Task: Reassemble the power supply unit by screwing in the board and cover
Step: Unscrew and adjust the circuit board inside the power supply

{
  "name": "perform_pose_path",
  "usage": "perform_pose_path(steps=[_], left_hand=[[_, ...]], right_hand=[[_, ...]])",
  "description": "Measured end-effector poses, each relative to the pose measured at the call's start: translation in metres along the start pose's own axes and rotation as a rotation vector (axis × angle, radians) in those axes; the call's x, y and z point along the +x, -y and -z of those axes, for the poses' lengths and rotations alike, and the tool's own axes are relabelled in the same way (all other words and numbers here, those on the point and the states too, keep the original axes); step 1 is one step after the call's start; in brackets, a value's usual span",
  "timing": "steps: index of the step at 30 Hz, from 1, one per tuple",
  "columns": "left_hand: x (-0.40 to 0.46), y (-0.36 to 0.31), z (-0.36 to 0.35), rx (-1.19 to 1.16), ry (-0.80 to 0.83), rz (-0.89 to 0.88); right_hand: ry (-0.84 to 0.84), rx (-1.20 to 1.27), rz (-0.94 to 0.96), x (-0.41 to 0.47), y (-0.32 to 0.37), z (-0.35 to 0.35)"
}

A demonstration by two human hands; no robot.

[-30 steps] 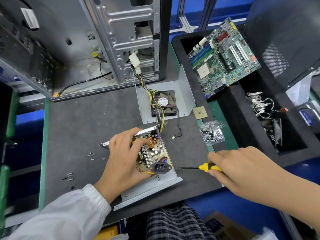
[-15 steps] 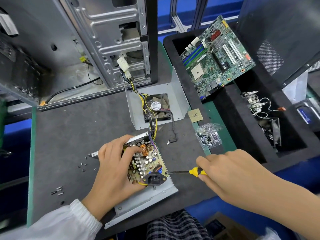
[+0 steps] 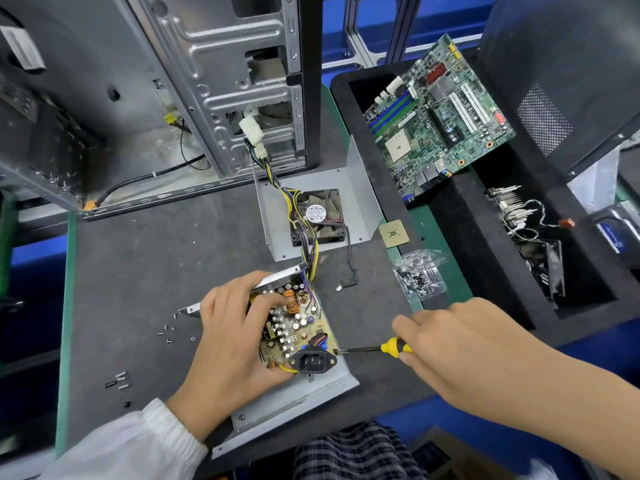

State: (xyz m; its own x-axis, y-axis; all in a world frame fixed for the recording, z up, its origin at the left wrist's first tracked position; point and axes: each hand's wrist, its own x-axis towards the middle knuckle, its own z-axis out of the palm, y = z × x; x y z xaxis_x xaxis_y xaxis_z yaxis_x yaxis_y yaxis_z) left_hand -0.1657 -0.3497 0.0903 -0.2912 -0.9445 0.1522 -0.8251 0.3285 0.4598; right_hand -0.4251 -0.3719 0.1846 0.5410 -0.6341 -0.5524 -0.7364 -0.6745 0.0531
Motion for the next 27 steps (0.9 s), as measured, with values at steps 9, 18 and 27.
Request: perform_pose_path(steps=[9, 18, 27], left_hand=[[0.0, 0.0, -0.0006, 0.006, 0.0, -0.001], [0.0005, -0.0016, 0.0007, 0.004, -0.001, -0.003], [0.0006, -0.0016, 0.0012, 0.003, 0.006, 0.0]], right_hand=[[-0.002, -0.007, -0.003, 0.0017, 0.0006, -0.0001], [-0.034, -0.007, 0.006, 0.0039, 0.0012, -0.0035], [-0.031, 0.0, 0.026, 0.0076, 0.0028, 0.0017]])
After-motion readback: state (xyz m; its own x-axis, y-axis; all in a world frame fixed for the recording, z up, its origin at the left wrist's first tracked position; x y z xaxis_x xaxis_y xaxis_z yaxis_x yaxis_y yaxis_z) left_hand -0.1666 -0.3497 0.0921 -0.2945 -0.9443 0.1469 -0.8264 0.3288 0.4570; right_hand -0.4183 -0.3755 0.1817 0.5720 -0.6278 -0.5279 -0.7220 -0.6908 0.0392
